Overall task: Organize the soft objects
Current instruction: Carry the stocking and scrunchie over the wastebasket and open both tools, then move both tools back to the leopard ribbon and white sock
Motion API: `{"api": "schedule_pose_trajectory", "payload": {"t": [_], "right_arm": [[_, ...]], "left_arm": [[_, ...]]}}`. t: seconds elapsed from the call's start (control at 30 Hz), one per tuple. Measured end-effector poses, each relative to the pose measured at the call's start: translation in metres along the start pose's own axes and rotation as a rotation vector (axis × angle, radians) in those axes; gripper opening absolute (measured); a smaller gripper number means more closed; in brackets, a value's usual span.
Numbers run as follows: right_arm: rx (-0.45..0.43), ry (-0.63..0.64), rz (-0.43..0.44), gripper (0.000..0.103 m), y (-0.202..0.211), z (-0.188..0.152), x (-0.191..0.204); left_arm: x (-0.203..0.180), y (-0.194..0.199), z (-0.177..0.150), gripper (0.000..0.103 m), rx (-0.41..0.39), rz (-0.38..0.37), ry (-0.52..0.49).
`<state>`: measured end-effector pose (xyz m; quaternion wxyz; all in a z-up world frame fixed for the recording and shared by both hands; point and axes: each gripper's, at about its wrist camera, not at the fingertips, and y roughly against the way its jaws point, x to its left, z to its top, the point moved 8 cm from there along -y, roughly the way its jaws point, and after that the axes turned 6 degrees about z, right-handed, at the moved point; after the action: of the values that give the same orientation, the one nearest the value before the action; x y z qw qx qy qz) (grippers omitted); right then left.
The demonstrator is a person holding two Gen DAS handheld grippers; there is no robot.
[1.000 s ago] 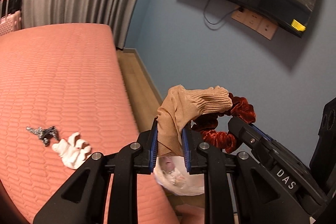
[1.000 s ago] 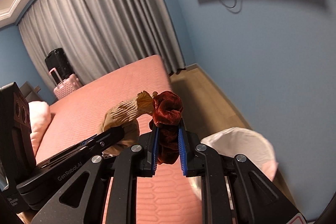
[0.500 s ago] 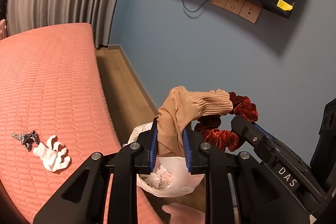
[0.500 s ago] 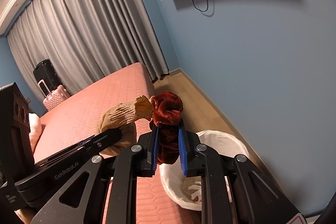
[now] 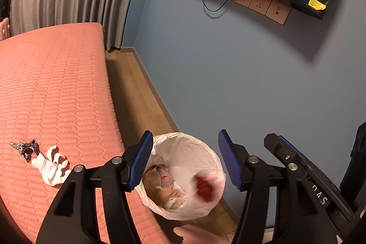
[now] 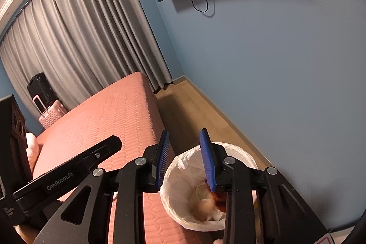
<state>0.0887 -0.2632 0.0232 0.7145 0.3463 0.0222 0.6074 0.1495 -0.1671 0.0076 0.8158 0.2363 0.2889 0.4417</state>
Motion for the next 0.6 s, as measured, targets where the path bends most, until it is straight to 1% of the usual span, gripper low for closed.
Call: {"api": "schedule_pose_trajectory", "payload": {"t": [0.1, 0.2, 0.6], "right_arm": [[0.003, 0.000, 0.005, 0.030, -0.001, -0.002, 0.003], [0.007, 0.010, 0.009, 0.034, -0.001, -0.004, 0.008], [0.025, 0.045, 0.038, 0.035, -0.003, -0.015, 0.036]], "left_arm": [[0.000, 0.001, 0.001, 0.057, -0.002, 0.008, -0.004], [0.004, 0.003, 0.001, 0.057, -0.005, 0.018, 0.001], [0.032, 0.015, 0.000, 0.057, -0.017, 0.057, 0.037]]}}
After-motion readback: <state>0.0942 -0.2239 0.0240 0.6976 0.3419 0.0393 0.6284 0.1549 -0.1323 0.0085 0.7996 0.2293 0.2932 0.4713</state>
